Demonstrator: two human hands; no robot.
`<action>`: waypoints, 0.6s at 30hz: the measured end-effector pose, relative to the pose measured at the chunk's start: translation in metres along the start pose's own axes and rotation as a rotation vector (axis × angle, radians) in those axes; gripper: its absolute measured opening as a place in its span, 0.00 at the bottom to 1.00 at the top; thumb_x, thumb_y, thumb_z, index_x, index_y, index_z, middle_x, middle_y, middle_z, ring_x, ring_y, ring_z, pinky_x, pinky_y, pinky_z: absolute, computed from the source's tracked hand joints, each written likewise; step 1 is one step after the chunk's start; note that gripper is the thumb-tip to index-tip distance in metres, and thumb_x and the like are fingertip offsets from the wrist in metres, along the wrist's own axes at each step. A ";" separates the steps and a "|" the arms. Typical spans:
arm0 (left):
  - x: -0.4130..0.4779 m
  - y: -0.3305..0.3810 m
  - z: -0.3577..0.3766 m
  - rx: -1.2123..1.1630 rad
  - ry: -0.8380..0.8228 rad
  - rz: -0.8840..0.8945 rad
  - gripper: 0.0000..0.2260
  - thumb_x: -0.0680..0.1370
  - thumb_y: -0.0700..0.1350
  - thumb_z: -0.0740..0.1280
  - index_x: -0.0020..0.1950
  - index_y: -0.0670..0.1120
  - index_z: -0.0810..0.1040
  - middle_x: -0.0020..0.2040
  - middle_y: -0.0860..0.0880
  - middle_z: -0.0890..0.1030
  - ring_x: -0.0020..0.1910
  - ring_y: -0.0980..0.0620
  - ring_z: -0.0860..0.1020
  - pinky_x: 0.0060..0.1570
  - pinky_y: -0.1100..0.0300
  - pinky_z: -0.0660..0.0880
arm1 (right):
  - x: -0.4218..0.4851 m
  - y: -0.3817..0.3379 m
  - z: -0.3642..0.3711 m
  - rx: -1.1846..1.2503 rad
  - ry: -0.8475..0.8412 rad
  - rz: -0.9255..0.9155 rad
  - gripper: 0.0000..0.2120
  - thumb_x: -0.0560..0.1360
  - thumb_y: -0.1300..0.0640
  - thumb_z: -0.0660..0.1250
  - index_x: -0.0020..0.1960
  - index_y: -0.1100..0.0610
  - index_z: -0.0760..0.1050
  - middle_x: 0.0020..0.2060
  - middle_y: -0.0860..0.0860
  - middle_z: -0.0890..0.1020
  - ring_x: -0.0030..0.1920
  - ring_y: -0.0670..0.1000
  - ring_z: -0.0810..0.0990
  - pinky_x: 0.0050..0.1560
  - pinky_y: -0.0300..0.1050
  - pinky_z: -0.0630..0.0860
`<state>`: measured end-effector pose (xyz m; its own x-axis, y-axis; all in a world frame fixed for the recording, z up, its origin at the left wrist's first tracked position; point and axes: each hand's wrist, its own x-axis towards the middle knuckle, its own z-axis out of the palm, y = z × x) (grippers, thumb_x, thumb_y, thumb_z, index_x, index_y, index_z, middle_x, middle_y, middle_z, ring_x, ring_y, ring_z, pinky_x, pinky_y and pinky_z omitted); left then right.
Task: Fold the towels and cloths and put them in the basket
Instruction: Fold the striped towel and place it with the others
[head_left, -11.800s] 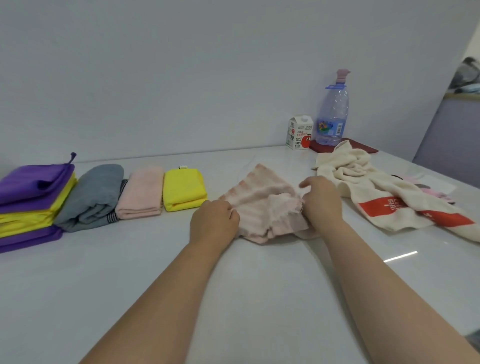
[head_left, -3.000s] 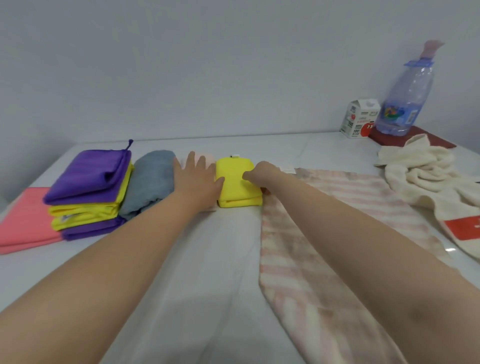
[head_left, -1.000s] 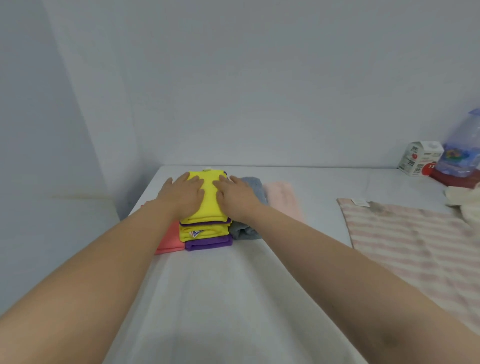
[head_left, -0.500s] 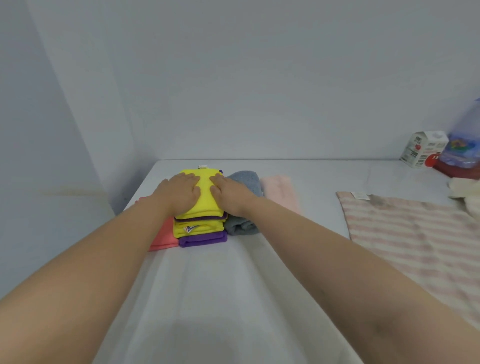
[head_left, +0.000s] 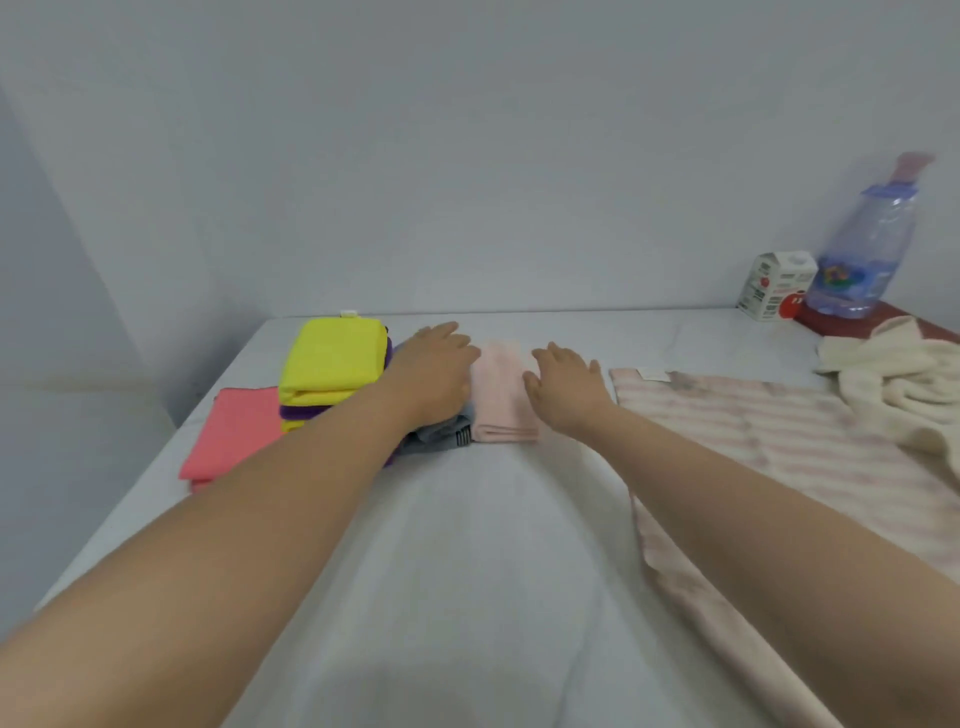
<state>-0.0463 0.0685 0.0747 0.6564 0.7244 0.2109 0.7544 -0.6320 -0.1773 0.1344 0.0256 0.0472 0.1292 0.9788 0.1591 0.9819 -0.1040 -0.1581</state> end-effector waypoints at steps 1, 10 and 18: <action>0.007 0.016 0.004 -0.009 -0.022 0.019 0.20 0.80 0.46 0.55 0.72 0.45 0.65 0.72 0.46 0.67 0.75 0.46 0.56 0.71 0.51 0.56 | -0.003 0.016 0.003 -0.024 -0.022 0.046 0.21 0.81 0.50 0.49 0.71 0.58 0.61 0.69 0.55 0.65 0.70 0.56 0.62 0.69 0.60 0.55; 0.038 0.074 0.052 0.151 -0.306 -0.119 0.28 0.78 0.65 0.42 0.77 0.58 0.46 0.79 0.49 0.48 0.77 0.43 0.45 0.70 0.34 0.39 | -0.025 0.111 0.035 -0.084 -0.202 0.209 0.28 0.79 0.40 0.43 0.76 0.48 0.51 0.77 0.52 0.48 0.76 0.56 0.47 0.71 0.66 0.43; 0.033 0.072 0.060 0.028 -0.306 -0.209 0.28 0.78 0.65 0.42 0.77 0.59 0.48 0.79 0.52 0.46 0.77 0.45 0.45 0.69 0.33 0.41 | -0.004 0.082 0.046 -0.054 -0.206 0.141 0.30 0.79 0.38 0.41 0.77 0.48 0.47 0.78 0.51 0.46 0.77 0.56 0.44 0.71 0.66 0.41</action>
<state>0.0298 0.0640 0.0109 0.4560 0.8886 -0.0506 0.8695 -0.4569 -0.1878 0.2076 0.0211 -0.0113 0.2401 0.9687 -0.0638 0.9628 -0.2460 -0.1118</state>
